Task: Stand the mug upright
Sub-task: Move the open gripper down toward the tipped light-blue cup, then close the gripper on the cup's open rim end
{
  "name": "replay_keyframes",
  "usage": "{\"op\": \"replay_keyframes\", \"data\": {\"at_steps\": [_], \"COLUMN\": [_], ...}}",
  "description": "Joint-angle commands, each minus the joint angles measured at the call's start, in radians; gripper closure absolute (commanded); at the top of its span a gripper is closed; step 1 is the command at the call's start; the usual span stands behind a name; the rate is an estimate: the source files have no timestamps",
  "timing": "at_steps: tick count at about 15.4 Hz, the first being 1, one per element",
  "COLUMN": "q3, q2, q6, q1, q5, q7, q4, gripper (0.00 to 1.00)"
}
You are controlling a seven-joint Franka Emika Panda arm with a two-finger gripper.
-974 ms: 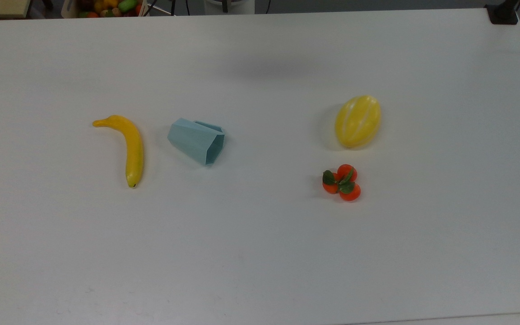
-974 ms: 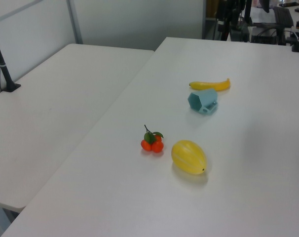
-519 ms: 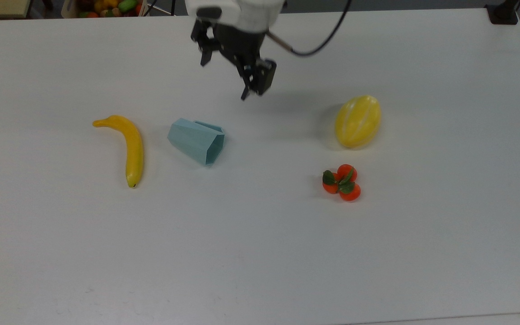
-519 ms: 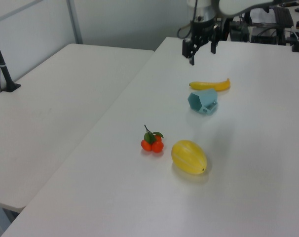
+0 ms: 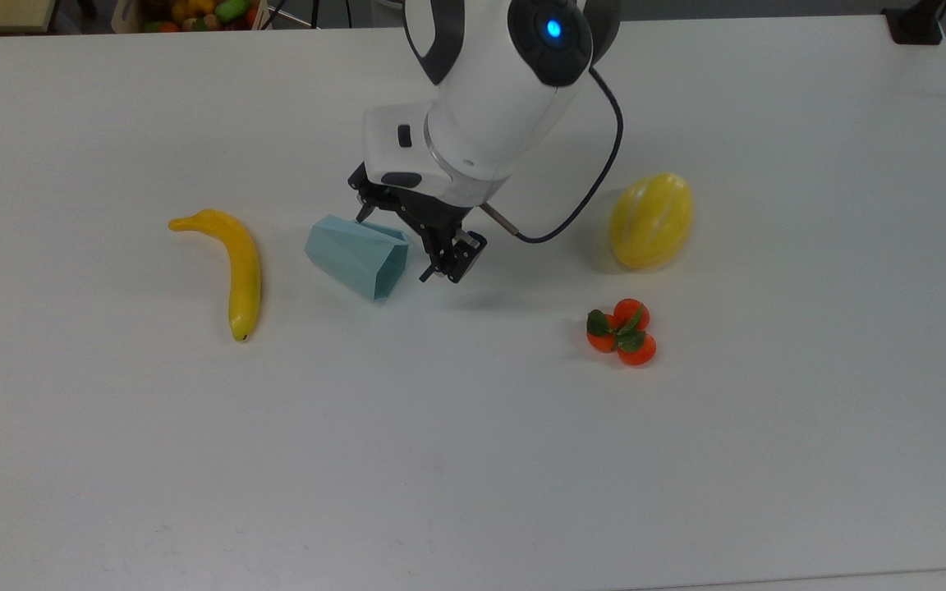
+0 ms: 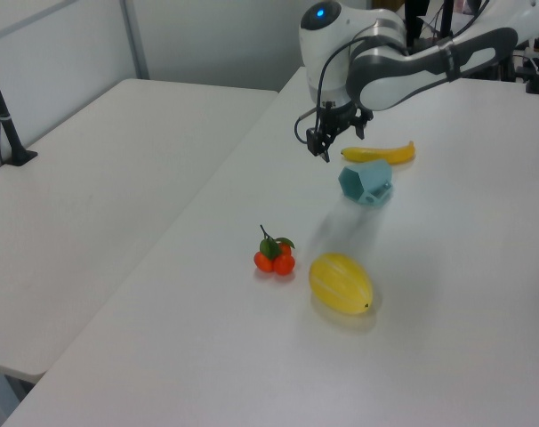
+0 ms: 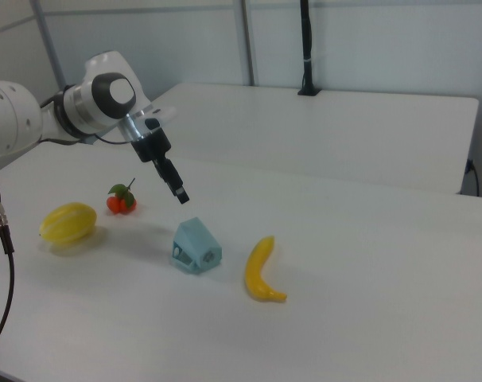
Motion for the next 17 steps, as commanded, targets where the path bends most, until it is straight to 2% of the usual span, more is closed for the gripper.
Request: {"op": "replay_keyframes", "data": {"at_steps": [1, 3, 10, 11, 12, 13, 15, 17], "q3": [-0.004, -0.004, -0.004, -0.004, -0.004, -0.004, -0.004, -0.004], "q2": [-0.002, 0.002, -0.001, -0.001, -0.001, -0.001, -0.002, -0.010], "q6": [0.034, 0.031, 0.022, 0.022, 0.028, 0.030, 0.028, 0.025], "q1": [0.005, 0.006, -0.024, -0.026, -0.026, -0.024, -0.026, -0.035], "q5": [-0.028, -0.079, -0.154, -0.178, -0.189, -0.192, -0.194, -0.176], "q7": [0.020, 0.022, 0.014, 0.014, 0.014, 0.013, -0.013, -0.013], "q4": [-0.067, -0.116, -0.209, -0.218, -0.235, -0.240, -0.238, -0.229], "gripper": [0.00, 0.00, 0.01, 0.08, 0.26, 0.47, 1.00, 1.00]}}
